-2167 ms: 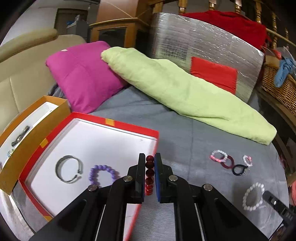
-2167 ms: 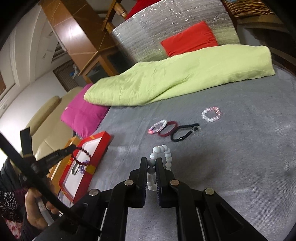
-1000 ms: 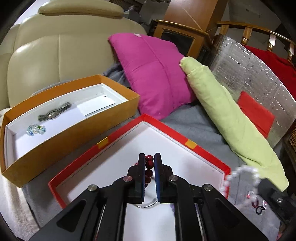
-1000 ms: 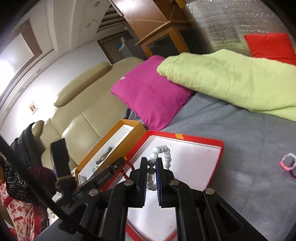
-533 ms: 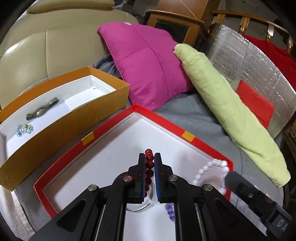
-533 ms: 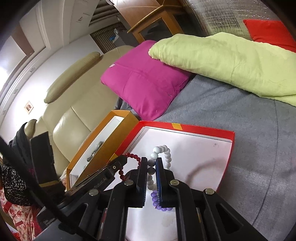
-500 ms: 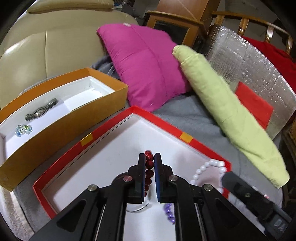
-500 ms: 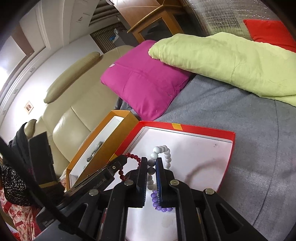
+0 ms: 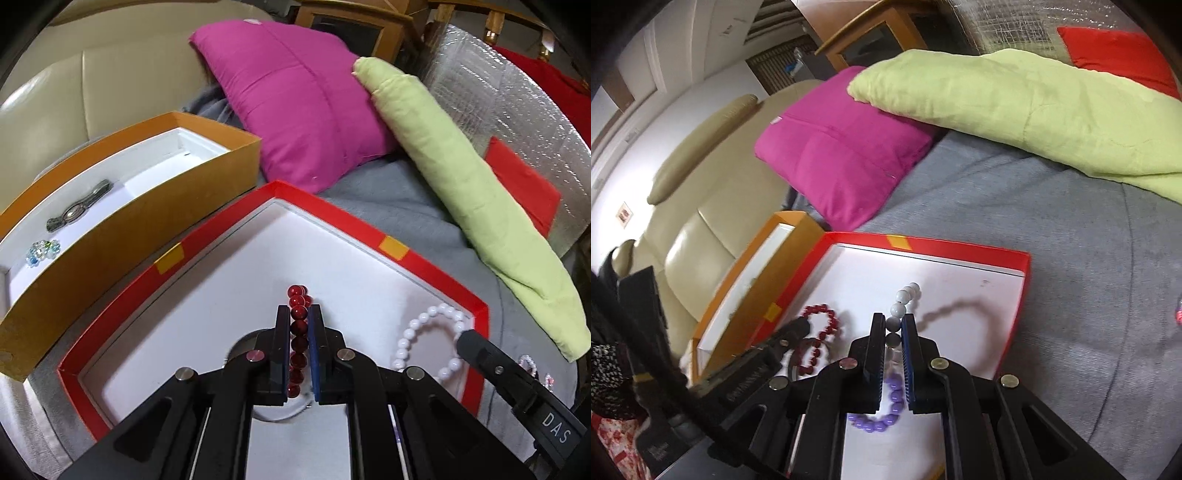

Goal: Organize jewelry
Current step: 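Lower the red and white bead bracelets into the tray with both tools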

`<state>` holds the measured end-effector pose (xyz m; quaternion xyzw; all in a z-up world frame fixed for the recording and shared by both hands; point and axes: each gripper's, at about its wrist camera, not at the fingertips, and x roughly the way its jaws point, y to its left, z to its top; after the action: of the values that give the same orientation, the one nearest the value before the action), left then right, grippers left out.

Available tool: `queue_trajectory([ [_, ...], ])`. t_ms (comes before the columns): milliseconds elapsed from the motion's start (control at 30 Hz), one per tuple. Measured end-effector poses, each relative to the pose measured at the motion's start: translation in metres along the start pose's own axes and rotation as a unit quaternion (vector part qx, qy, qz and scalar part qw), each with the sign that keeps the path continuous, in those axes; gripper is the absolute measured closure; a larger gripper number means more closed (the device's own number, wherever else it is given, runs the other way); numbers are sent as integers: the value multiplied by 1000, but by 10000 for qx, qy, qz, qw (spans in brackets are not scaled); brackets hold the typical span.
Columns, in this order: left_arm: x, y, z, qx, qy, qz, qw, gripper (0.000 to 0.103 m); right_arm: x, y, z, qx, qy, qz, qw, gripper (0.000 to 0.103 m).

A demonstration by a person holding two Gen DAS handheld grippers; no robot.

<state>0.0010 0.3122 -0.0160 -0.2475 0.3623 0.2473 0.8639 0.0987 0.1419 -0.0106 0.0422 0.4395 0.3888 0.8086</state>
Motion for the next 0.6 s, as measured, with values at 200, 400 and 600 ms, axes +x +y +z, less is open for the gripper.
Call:
queue_trajectory([
  [200, 11, 24, 2, -445, 323, -113, 9984, 94, 7, -6, -1, -25, 130, -183, 9997, 93],
  [400, 12, 33, 4, -654, 301, -237, 9971, 94, 12, -5, -3, -32, 159, -143, 9998, 93],
  [600, 1, 28, 8, -664, 8, -542, 9963, 94, 12, 0, -2, -86, 107, -81, 9999, 93],
])
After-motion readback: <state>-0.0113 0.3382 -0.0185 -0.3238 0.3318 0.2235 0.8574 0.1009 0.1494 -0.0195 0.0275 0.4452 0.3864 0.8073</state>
